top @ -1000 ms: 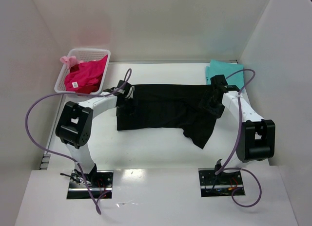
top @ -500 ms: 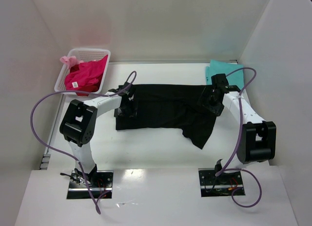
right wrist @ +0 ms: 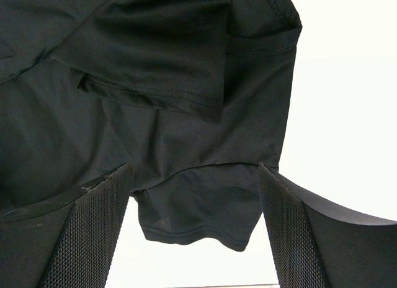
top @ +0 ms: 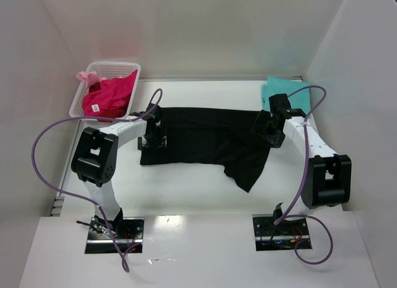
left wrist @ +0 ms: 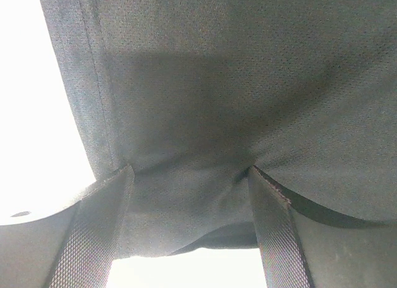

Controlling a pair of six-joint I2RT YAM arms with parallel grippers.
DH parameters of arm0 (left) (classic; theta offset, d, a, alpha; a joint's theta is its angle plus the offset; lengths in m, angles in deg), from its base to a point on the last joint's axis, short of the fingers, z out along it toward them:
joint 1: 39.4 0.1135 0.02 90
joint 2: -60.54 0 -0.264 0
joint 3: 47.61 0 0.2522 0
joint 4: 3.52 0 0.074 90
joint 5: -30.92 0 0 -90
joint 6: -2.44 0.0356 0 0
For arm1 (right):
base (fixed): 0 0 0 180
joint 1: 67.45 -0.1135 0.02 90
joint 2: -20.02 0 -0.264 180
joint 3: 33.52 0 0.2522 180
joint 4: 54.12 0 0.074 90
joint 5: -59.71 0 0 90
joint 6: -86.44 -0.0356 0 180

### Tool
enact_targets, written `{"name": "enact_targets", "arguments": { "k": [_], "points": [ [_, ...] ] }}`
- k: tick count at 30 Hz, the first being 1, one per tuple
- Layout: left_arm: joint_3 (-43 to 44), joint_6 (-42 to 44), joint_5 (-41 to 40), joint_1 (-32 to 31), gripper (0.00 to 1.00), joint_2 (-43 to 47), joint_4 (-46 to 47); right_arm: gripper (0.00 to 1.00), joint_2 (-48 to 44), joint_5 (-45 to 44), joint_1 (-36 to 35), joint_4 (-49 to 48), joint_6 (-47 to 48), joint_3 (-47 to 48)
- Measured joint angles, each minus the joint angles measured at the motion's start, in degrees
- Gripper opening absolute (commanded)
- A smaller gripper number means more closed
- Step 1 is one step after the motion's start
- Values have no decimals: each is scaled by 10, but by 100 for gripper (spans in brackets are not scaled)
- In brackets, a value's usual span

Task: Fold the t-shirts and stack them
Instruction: Fold the flattened tshirt in 1/3 of the way

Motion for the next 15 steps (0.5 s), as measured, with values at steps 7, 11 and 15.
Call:
{"name": "enact_targets", "arguments": {
  "k": [7,11,15],
  "points": [
    [-8,1,-6,0,82,6,5,87,0,-1,0,0,0,-1],
    [-12,0,-13,9,82,10,3,87,19,-9,0,-9,0,-2],
    [-17,0,-22,28,82,16,-2,87,52,-12,0,-26,2,-2]
  ]
}}
